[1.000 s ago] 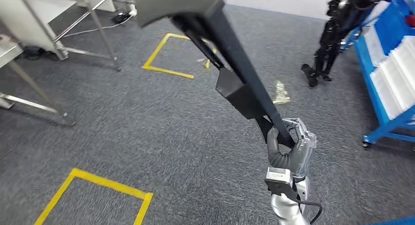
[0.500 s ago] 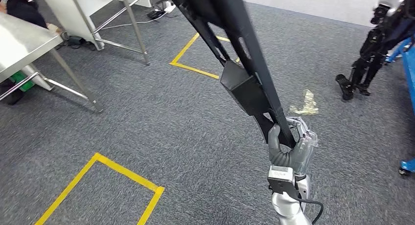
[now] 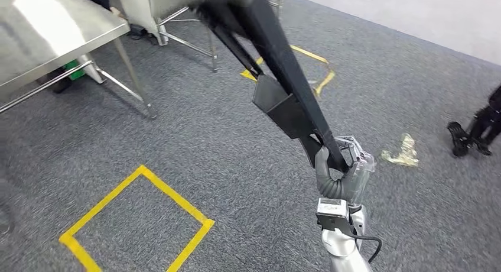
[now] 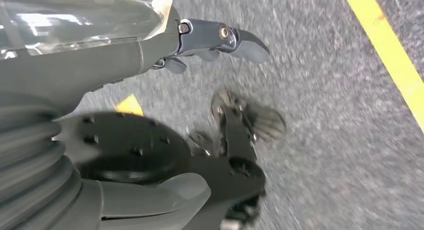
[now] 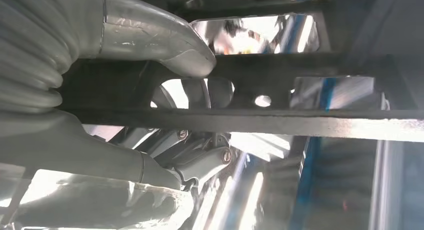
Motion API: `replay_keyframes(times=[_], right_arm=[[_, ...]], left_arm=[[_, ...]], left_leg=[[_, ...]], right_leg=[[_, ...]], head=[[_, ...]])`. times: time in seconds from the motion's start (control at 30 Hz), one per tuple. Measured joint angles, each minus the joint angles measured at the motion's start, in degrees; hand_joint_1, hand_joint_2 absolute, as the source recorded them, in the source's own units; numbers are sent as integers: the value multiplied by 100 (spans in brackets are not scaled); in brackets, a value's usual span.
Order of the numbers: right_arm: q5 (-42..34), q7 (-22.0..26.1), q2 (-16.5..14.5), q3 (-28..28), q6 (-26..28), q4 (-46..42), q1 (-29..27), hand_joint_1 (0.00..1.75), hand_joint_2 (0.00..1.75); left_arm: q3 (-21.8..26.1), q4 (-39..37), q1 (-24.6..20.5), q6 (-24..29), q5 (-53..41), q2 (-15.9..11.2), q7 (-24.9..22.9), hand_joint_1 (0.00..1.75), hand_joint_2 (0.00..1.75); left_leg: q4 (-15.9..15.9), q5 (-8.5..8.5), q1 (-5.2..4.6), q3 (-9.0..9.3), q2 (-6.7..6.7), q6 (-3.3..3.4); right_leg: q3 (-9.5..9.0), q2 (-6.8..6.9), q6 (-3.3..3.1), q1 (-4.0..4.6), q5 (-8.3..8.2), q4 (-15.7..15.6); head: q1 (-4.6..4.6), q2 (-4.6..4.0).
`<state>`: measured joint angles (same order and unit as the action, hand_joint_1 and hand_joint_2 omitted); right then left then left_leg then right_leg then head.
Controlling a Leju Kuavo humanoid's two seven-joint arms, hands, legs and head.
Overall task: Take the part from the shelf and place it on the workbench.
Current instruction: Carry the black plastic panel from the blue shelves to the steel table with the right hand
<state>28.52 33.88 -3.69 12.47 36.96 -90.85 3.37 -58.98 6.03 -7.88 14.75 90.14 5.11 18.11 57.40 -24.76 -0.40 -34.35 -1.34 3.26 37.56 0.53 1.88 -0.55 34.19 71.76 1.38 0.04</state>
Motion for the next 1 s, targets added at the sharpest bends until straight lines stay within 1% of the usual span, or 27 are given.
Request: replay_keyframes(times=[0.03,0.07,0.1,0.13,0.17,0.2,0.23,0.27,0.3,0.33,0.37,0.4,0.47,0.5,0.53,0.57,0.6,0.63,0.7,0.73,0.77,0.83,0.87,0.9,0.93,0.97,1.0], right_arm=[[-4,1,4,1,-1,21,-2,175,175],[-5,2,9,1,-2,40,-3,175,175],[-6,2,13,1,-4,53,-1,175,175],[-7,2,15,1,-7,62,3,175,175],[-7,3,16,1,-8,69,9,175,175],[-7,5,16,3,-9,75,15,175,175],[-6,8,16,5,-9,81,19,175,175],[-5,11,16,7,-9,86,23,175,175],[-3,13,15,8,-9,89,24,175,175],[0,14,13,10,-9,89,27,175,175],[4,15,10,12,-9,89,33,175,175],[8,15,7,14,-8,88,38,175,175],[12,13,11,9,-2,86,33,175,175],[13,12,16,4,1,86,23,175,175],[15,11,21,-1,4,86,9,175,175],[18,11,25,-3,5,86,-1,175,175],[21,12,26,-4,6,87,-8,175,175],[24,12,26,-4,8,87,-12,175,175],[27,11,26,-5,14,86,-12,175,175],[29,11,27,-7,17,85,-10,175,175],[31,11,28,-7,19,85,-9,175,175],[37,12,29,-5,20,84,-6,175,175],[39,11,30,-3,20,81,-5,175,175],[42,11,33,-2,21,78,-4,175,175],[43,10,37,-1,23,75,-3,175,175],[38,9,45,0,25,73,-7,175,175],[34,9,53,0,26,73,-15,175,175]], left_arm=[[13,0,4,14,0,9,5,0,175],[31,0,9,29,0,15,8,0,175],[45,0,14,41,0,20,9,0,175],[58,0,16,46,0,22,10,0,175],[67,0,17,55,0,22,11,0,175],[70,0,17,65,0,22,12,0,175],[73,0,18,76,0,22,12,0,175],[77,0,24,88,0,22,12,0,175],[81,0,33,96,0,22,12,0,175],[84,0,45,99,0,19,12,0,175],[85,0,58,100,-3,17,12,0,175],[85,0,64,99,-9,15,13,0,175],[84,0,62,94,-34,14,13,0,175],[84,1,59,90,-45,13,13,0,175],[83,1,59,86,-52,12,12,0,175],[82,2,63,84,-56,13,12,0,175],[82,2,68,83,-57,13,11,0,175],[81,2,71,83,-58,11,9,0,175],[81,2,68,82,-58,3,3,0,175],[81,2,64,80,-58,-1,0,0,175],[81,3,61,77,-57,-3,-2,0,175],[81,4,60,72,-57,-4,-3,0,175],[82,4,64,69,-56,-5,-5,0,175],[82,4,65,67,-56,-7,-8,0,175],[83,4,63,65,-55,-9,-12,0,175],[84,5,61,61,-54,-9,-16,0,175],[83,5,56,55,-53,-9,-19,0,175]], left_leg=[[2,-2,3,1,-90,1],[5,-3,7,4,-183,-1],[11,-6,14,12,-275,-7],[22,-14,26,19,-364,-20],[39,-26,35,18,-446,-42],[64,-42,33,7,-520,-74],[81,-51,28,-13,-576,-108],[87,-51,24,-36,-625,-143],[85,-47,23,-54,-671,-174],[84,-46,33,-66,-687,-199],[127,-77,31,-87,-596,-225],[267,-166,28,-153,-432,-251],[902,-502,30,-469,-44,-303],[1316,-682,46,-690,49,-325],[1651,-790,62,-875,83,-341],[1804,-794,75,-969,97,-353],[1718,-686,85,-938,115,-357],[1410,-496,92,-783,156,-351],[572,-154,73,-328,417,-312],[301,-78,51,-181,515,-287],[168,-65,24,-113,573,-260],[143,-77,-12,-117,447,-202],[111,-64,-6,-95,373,-165],[79,-46,8,-68,303,-124],[49,-28,30,-40,232,-87],[34,-19,47,-26,156,-61],[36,-20,52,-24,79,-45]], right_leg=[[167,-20,22,-6,70,283],[235,-26,64,-14,41,348],[179,-38,122,-26,-88,161],[24,-88,186,-47,-278,-220],[-160,-211,240,-79,-461,-650],[-322,-314,249,-100,-594,-998],[-420,-393,226,-110,-665,-1205],[-456,-425,175,-104,-680,-1275],[-466,-370,115,-87,-686,-1281],[-468,-318,70,-99,-694,-1285],[-480,-265,28,-109,-697,-1295],[-495,-203,-17,-123,-694,-1306],[-518,-59,-93,-112,-673,-1314],[-522,23,-116,-100,-660,-1314],[-526,106,-127,-91,-650,-1313],[-532,184,-135,-85,-639,-1313],[-544,258,-136,-83,-627,-1313],[-564,326,-132,-83,-612,-1313],[-617,443,-90,-55,-568,-1311],[-639,492,-60,-35,-546,-1312],[-659,542,-28,-18,-528,-1316],[-704,655,35,-5,-503,-1344],[-711,618,67,-12,-475,-1325],[-677,500,86,-19,-413,-1227],[-581,337,91,-22,-310,-1017],[-406,147,80,-37,-167,-678],[-193,38,66,-37,-19,-277]], head=[[0,0],[1,0],[1,0],[1,0],[-1,1],[-1,1],[-1,1],[1,1],[3,0],[4,0],[7,0],[15,0],[30,0],[35,0],[34,0],[35,0],[35,0],[35,0],[34,1],[31,1],[28,1],[24,0],[21,0],[18,1],[12,1],[7,1],[5,1]])
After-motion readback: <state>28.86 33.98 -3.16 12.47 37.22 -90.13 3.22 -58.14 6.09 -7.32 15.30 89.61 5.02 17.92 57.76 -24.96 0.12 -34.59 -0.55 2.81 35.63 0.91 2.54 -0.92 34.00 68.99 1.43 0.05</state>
